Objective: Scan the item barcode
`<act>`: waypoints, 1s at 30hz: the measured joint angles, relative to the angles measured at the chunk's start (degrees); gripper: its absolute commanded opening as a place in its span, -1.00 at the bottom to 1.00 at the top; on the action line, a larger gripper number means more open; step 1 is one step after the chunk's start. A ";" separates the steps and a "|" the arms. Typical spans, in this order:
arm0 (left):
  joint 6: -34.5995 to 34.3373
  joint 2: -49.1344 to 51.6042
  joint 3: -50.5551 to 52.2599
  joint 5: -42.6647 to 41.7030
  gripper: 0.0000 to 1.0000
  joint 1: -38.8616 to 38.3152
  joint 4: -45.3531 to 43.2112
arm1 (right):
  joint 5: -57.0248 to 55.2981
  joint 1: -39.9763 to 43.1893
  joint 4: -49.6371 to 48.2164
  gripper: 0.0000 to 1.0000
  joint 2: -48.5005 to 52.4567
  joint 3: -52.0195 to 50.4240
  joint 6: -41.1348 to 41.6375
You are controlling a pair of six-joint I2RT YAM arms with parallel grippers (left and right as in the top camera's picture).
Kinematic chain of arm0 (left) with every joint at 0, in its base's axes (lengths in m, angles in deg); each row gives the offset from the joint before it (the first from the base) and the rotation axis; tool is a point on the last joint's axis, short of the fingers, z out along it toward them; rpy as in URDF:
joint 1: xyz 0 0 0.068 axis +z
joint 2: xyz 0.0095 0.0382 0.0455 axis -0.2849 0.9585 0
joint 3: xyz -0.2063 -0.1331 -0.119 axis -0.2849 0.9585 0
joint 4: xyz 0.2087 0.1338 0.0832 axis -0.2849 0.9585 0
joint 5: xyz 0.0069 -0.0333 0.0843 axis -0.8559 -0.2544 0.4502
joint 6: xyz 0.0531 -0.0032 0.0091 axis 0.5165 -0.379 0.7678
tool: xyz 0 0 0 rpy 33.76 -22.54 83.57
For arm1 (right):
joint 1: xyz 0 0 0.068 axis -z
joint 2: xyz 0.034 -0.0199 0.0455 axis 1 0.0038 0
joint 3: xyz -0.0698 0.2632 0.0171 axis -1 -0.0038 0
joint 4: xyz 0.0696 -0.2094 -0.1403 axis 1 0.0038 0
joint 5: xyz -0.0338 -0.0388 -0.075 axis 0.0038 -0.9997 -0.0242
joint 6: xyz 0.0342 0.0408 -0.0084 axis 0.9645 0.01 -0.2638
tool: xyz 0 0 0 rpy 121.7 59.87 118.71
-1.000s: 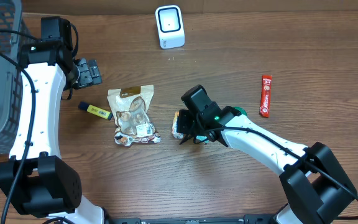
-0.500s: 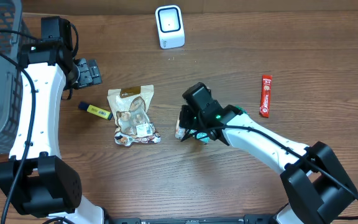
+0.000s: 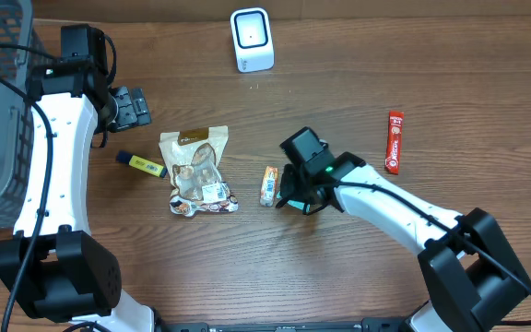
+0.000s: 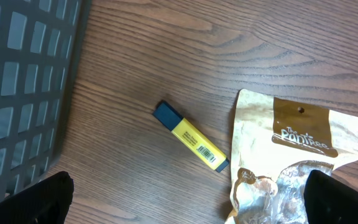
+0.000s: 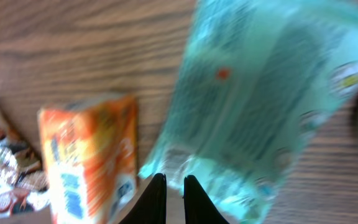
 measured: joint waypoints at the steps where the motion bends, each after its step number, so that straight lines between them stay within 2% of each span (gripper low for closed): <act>1: 0.00 0.00 0.00 0.02 1.00 0.00 0.00 | 0.09 -0.68 -0.15 -0.78 0.00 0.00 0.02; 18: 0.00 0.00 0.00 0.00 1.00 0.00 -0.02 | 0.39 -1.86 -1.64 -0.78 0.20 0.00 1.09; 27: 0.00 0.00 0.00 0.00 1.00 0.00 -0.02 | 6.12 -1.86 -5.22 -0.77 2.47 -0.07 1.31; 30: 0.00 0.00 0.00 0.00 1.00 0.00 0.00 | 8.39 -1.86 -7.19 -0.71 2.47 -0.07 1.25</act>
